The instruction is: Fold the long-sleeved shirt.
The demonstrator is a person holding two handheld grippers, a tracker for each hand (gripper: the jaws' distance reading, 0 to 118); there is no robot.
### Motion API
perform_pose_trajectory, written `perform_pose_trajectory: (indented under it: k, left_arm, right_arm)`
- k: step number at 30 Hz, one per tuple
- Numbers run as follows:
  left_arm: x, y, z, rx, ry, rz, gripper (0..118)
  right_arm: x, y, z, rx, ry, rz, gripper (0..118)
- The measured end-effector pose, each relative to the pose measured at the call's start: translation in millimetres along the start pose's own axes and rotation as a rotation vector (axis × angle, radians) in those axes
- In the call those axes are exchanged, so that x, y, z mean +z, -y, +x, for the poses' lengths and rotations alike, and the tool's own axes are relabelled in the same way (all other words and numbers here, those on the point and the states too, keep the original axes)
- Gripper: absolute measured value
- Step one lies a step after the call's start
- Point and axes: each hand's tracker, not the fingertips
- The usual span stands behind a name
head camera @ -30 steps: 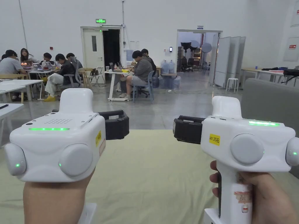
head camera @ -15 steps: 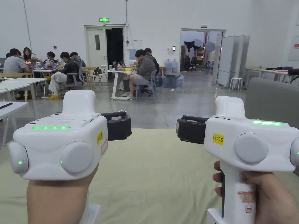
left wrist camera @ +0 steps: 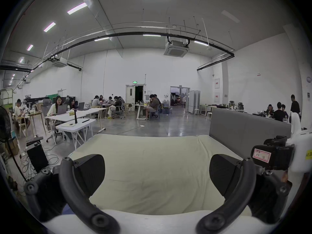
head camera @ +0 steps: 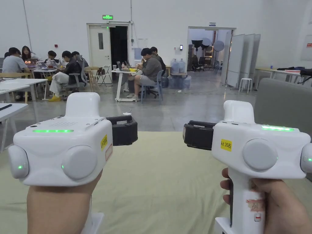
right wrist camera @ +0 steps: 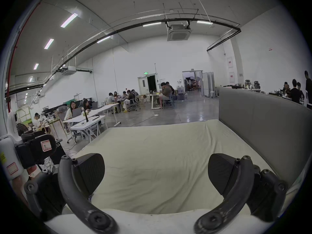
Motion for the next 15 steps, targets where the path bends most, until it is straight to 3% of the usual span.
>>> perform_pose_trajectory:
  k: [15]
  left_arm:
    - [-7,6,-6,-0.014,-0.023,-0.01,118]
  right_arm:
    - [-13,9,0,0.003,-0.017,-0.009,118]
